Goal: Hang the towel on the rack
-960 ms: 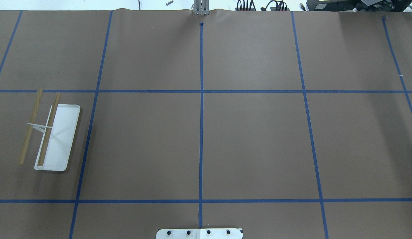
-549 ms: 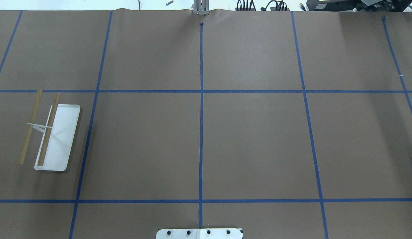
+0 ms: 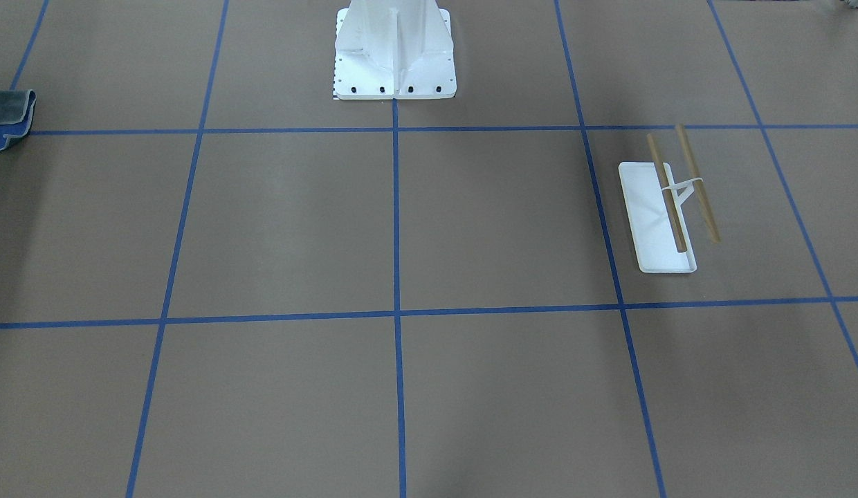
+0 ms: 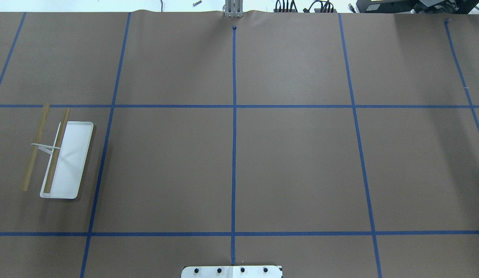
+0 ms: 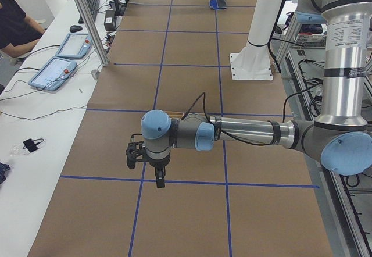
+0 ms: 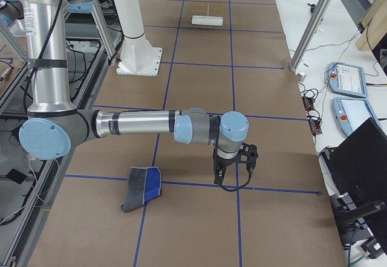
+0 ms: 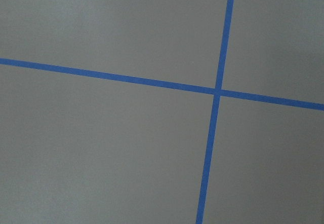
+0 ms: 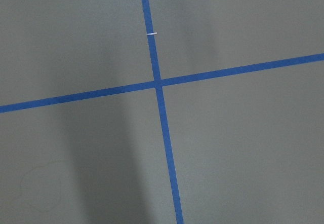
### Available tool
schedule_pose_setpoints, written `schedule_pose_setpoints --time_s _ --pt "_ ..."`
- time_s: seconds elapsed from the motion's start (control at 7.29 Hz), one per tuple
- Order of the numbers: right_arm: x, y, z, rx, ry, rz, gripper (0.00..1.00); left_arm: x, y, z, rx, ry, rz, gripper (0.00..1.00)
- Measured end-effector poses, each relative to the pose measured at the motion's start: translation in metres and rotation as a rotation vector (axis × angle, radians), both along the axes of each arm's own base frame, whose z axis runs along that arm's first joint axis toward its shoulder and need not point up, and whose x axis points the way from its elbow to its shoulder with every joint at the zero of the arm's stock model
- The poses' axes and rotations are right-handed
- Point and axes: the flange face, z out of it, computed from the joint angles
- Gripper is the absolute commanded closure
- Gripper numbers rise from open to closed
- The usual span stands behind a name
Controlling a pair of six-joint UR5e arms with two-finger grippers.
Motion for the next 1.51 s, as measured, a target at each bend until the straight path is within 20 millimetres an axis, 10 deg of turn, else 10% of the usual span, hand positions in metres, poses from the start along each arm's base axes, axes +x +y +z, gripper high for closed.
schedule_pose_setpoints --time_s 1.51 --pt "-0.026 -0.030 -0.027 0.087 -0.027 -0.048 0.00 0.001 -0.016 0.017 0.113 -0.002 -0.008 0.02"
